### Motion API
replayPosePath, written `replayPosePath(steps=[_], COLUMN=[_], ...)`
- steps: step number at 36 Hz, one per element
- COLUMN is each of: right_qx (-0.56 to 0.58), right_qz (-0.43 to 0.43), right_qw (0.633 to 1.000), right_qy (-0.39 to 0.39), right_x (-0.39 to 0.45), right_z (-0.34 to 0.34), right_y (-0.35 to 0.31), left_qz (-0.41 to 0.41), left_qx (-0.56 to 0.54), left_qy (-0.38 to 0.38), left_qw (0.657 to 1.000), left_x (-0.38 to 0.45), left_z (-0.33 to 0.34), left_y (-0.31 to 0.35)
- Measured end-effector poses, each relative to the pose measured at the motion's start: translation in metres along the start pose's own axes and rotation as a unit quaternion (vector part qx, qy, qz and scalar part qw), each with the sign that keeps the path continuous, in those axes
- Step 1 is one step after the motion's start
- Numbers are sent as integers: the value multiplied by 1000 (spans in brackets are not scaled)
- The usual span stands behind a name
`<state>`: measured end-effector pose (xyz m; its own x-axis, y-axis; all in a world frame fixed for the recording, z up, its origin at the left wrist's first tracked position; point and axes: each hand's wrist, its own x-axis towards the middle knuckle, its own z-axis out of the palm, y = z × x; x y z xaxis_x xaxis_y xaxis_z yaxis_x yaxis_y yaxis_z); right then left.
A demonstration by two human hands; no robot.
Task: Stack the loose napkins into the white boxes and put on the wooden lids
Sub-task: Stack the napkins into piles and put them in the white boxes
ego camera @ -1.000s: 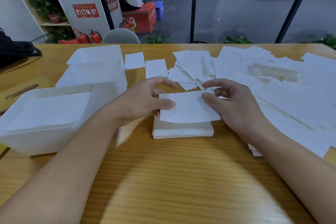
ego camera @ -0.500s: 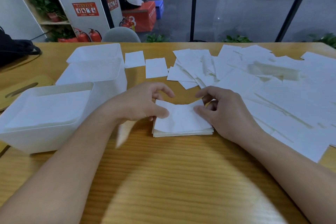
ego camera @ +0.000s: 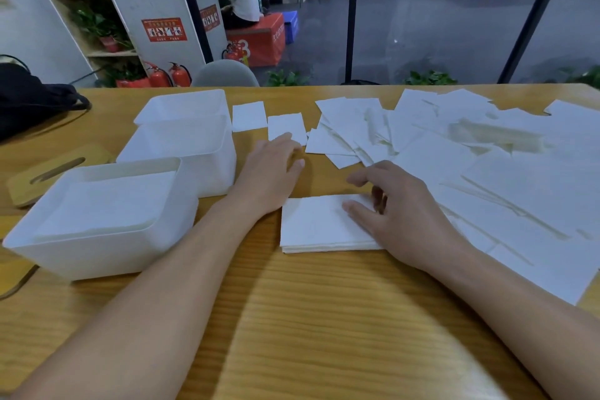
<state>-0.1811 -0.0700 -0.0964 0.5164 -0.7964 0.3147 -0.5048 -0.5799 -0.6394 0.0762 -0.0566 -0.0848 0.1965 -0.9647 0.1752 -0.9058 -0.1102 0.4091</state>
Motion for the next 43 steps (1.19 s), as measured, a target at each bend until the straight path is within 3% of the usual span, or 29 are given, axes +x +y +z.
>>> replayPosePath(steps=[8,13,29,33,35,38,43], right_qx=[18,25,4,-11,-22,-52,-95], right_qz=[-1,0,3,-13,-26,-45,-77], right_qw=[1000,1000,1000,999,998,996,983], right_qy=[-18,-15,3,31,45,61,135], right_x=[1,-1,-1,1,2,5,10], right_z=[1,-2,-5,-7,-10,-15,-18], right_y=[3,4,-2,1,-1,-3,0], left_qz=[-31,-20,-3,20,57,113,154], left_qx=[21,49,105,63,-35,-192,-239], left_qy=[-8,46,123,154,116,-2,-43], left_qw=[999,998,987,986,991,975,958], left_x=[5,1,1,-19,-32,-44,-45], left_z=[5,-1,0,-18,-29,-41,-39], left_y=[-8,-9,-8,3,12,23,24])
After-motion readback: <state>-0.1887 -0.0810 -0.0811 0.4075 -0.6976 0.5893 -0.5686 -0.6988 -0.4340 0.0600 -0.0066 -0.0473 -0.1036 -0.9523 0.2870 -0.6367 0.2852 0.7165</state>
